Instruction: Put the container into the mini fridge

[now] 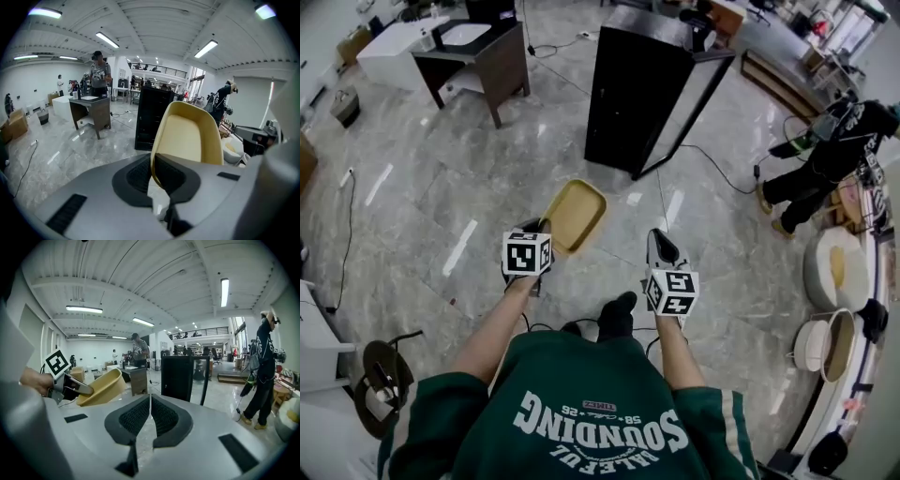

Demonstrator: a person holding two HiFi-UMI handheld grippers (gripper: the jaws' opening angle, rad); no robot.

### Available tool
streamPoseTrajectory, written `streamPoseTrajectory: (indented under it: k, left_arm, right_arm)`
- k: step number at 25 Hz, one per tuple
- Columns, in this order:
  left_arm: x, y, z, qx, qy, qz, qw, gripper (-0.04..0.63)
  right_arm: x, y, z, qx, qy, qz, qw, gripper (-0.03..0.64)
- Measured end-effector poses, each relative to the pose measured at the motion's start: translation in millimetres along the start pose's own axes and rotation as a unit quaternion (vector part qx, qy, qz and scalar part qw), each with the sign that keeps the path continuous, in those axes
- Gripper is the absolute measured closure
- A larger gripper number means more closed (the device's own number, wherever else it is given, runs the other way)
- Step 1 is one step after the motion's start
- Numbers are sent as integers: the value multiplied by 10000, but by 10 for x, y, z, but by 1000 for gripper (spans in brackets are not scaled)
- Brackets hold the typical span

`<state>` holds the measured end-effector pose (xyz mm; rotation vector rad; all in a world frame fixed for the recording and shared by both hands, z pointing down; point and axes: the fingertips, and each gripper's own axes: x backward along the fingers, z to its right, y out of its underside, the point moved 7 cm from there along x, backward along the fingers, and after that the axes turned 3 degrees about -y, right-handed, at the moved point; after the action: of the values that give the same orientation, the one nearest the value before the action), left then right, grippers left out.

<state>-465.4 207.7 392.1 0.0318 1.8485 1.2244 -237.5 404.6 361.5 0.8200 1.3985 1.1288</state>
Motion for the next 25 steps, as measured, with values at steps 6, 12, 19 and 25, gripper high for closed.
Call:
streamPoseTrajectory:
  k: [6,12,19,25]
  left_arm:
    - [-51,-9,-114,-6,57,-31,10000,571]
    - [-203,-85,-150,-3,107,-100,9999,571]
    - [-653,-299,-46,-26,157,-231,9996,571]
    - [-1099,-644,18,-15,127,-316,9994,571]
  right_arm:
    - [-69,-19,-68,-9,48,3,10000,581]
    - [-187,-11,-21,-66,86,-51,9999,581]
    - [-522,-1,242,33,88,-62,9999,581]
    - [-945,-158,578,25,-42,-71,10000,581]
